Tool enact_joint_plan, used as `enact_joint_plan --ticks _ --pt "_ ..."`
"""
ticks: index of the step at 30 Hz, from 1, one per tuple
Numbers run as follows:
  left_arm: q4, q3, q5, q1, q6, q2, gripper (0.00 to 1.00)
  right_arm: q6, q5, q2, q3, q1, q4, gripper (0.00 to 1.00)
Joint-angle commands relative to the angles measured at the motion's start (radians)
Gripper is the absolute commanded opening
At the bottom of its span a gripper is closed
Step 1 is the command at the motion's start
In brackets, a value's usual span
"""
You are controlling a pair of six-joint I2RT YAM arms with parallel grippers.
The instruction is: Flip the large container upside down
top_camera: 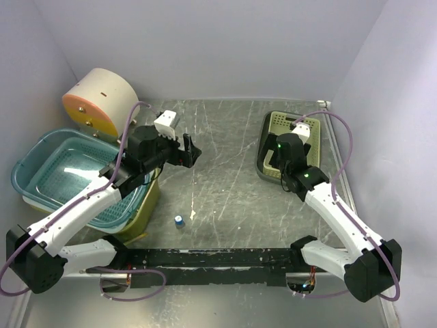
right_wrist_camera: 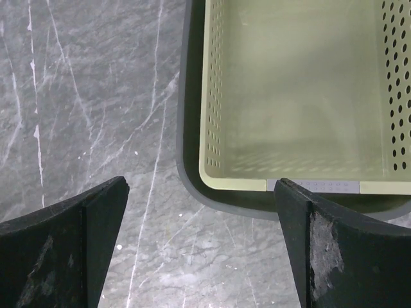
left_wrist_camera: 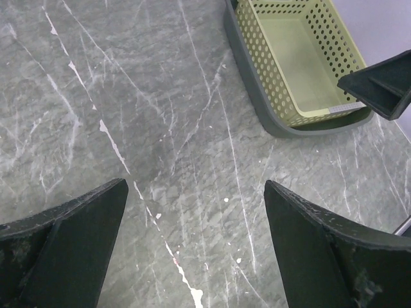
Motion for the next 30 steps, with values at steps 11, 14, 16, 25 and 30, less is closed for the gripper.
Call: enact_joint_plan --ticks 11,14,16,25,30 --pt "0.067 -0.039 0.092 -0.019 0.029 -0.015 0.99 0.007 0.003 -0.024 -0.014 -0.003 0.002 0.99" --pt "0.05 -0.025 -0.006 -0.136 0.066 0.03 0.99 0.019 0.022 0.014 0.003 -0.003 0.016 0.99" --pt "0.017 0.017 -0.079 -0.229 0.088 0.084 0.99 -0.012 0.021 0.06 0.037 -0.004 0.05 0.99" --pt "-0.017 0.028 -0.126 -0.262 0.018 0.082 0.99 0.039 -0.121 0.581 0.469 -0.208 -0.137 0.61" --pt "-0.081 0.025 -0.17 -0.261 0.011 0.055 0.99 -0.018 -0.114 0.748 0.566 -0.22 -0.166 0.61"
